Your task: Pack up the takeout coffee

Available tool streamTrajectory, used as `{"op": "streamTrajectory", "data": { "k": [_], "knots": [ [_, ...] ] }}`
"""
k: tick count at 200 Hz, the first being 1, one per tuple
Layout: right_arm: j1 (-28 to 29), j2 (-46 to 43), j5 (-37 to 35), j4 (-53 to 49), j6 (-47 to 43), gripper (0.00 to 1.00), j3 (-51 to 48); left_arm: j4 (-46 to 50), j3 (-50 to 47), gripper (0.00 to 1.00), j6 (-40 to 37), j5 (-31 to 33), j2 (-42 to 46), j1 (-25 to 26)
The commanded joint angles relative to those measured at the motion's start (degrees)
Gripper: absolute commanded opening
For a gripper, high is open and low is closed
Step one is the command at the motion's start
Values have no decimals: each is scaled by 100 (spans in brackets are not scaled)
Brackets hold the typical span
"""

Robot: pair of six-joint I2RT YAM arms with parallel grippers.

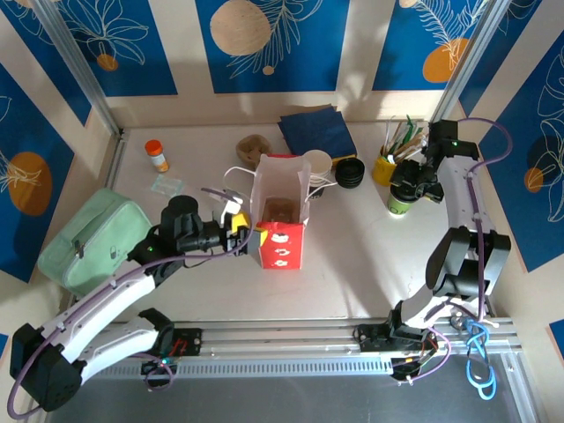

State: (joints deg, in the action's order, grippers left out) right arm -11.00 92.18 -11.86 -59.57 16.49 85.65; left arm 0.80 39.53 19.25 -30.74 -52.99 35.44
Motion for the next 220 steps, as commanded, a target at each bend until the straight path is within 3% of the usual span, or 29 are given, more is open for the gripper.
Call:
{"op": "streamTrajectory", "data": {
  "k": [1,60,149,220],
  "knots": [
    [28,162,-168,-81,-118,86,260,-317,-59,75,51,-236,22,186],
    [61,404,-176,-105,-179,86,471,-426,-34,75,163,-276,-67,380],
    [211,1032,-455,-572,-329,86,914,647,185,76,-536,590,552,385],
    [99,1298,-372,-669,-524,86,1053,675,169,76,-543,565,536,378]
  ]
}}
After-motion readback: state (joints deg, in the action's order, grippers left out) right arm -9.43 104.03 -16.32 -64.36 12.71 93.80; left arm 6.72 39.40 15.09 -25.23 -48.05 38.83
